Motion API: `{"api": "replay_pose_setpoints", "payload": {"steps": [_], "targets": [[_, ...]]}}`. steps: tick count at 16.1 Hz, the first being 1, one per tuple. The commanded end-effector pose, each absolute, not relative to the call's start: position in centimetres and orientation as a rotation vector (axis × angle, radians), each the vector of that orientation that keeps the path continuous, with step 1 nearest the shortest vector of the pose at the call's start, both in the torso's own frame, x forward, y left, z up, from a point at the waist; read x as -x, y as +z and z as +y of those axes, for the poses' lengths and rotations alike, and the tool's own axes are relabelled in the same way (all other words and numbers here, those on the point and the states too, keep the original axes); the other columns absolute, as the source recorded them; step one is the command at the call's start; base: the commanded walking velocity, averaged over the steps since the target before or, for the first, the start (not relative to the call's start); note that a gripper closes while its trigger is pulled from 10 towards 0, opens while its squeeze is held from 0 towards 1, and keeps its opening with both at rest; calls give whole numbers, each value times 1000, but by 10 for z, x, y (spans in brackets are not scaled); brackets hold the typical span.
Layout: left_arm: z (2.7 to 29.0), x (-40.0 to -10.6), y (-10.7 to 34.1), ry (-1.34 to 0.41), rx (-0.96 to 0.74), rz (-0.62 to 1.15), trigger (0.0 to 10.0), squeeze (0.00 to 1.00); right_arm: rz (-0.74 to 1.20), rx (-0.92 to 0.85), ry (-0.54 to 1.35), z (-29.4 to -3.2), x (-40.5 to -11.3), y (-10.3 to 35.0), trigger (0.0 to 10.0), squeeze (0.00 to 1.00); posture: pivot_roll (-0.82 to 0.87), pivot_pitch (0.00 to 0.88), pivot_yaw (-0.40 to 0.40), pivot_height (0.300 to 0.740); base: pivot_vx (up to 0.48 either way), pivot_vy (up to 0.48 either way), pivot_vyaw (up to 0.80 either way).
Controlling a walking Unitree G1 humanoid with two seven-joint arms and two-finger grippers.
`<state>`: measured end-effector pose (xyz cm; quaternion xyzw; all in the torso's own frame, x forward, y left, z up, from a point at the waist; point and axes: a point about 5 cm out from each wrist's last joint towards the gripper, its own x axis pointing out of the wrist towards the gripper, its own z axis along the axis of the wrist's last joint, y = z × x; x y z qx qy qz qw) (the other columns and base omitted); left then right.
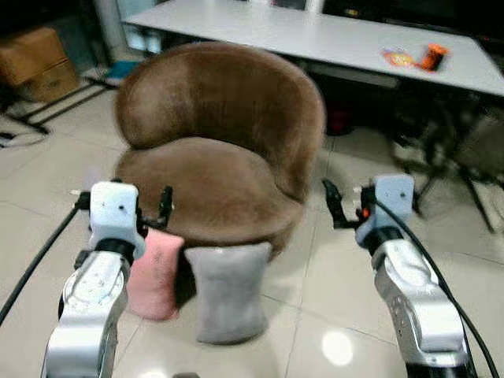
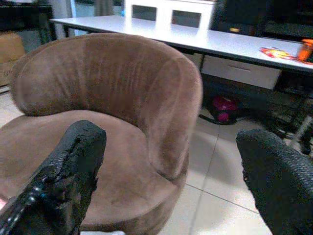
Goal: Move the pillow to the sofa from floor
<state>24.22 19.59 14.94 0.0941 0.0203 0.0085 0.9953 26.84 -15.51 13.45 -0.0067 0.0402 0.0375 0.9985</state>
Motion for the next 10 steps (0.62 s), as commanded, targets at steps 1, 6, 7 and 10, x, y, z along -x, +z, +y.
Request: {"api": "replay_pose_setpoints", "payload": {"steps": [1, 6, 7, 10], "targets": [[197, -242, 152, 14, -201, 29, 10000, 0, 53, 18, 71, -154, -269, 142, 10000, 1000, 10, 0, -25, 740, 364, 0, 731], [200, -240, 151, 5, -215, 36, 10000, 0, 86, 5, 5, -159, -269, 138, 10000, 647, 8, 0, -26, 740, 362, 0, 0], [199, -239, 151, 4, -216, 33, 10000, 0, 87, -9, 16, -157, -269, 139, 10000, 0, 9, 0, -31, 740, 364, 0, 0], [197, -239, 150, 2, -215, 33, 10000, 0, 73, 16, 51, -155, -271, 141, 10000, 0, 6, 0, -32, 740, 358, 0, 0]]}}
